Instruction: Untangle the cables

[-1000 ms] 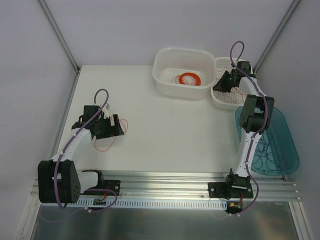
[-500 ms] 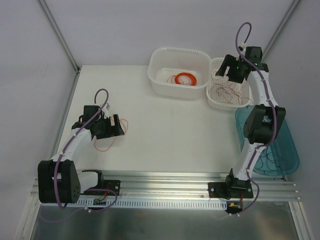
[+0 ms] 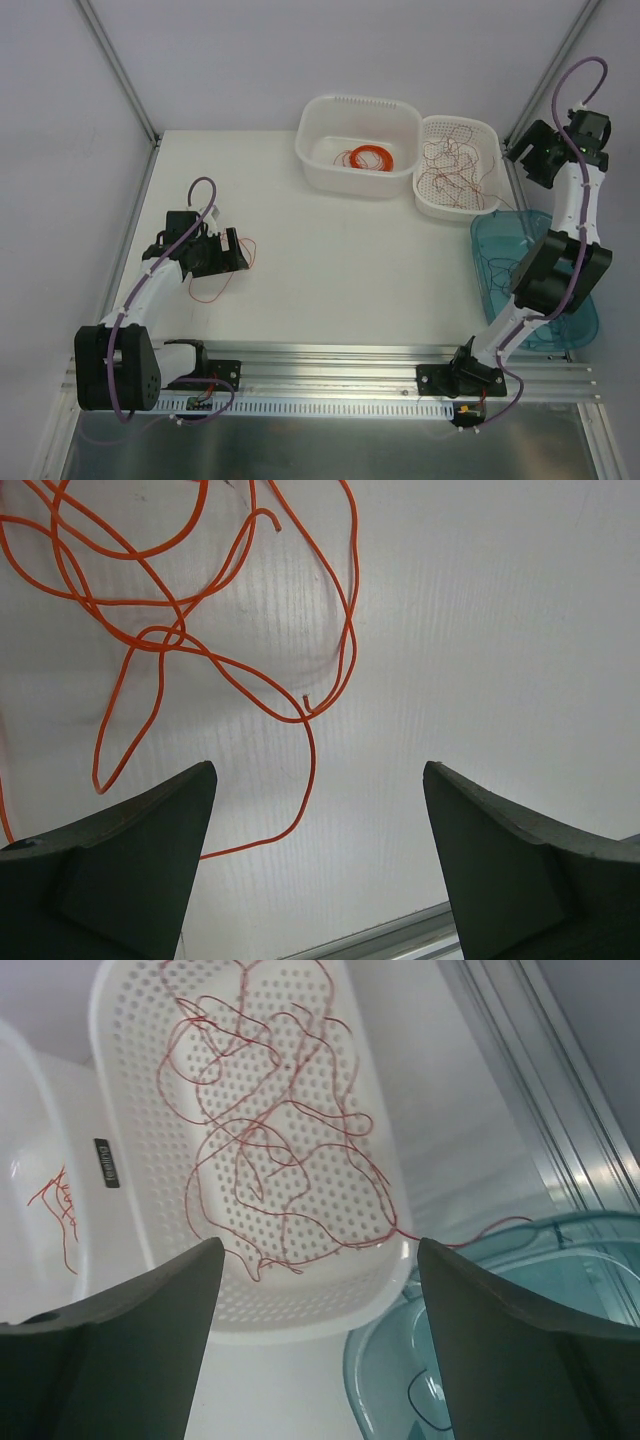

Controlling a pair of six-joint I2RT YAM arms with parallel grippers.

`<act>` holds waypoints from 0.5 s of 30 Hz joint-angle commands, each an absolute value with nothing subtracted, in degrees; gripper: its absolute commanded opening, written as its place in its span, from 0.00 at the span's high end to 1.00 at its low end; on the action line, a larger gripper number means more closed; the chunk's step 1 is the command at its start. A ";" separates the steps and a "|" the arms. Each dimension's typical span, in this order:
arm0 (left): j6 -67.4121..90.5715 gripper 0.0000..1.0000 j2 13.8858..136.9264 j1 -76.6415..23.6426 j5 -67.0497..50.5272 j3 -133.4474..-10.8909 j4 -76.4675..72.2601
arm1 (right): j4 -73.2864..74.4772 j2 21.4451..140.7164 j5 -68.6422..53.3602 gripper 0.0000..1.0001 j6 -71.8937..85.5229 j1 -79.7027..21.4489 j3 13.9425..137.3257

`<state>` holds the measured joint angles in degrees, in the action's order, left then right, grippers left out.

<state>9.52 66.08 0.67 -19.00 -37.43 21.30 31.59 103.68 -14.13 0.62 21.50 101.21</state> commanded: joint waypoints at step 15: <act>8.79 0.14 65.57 0.18 -19.95 -38.94 21.62 | 27.07 100.38 -5.19 0.18 33.99 25.58 85.18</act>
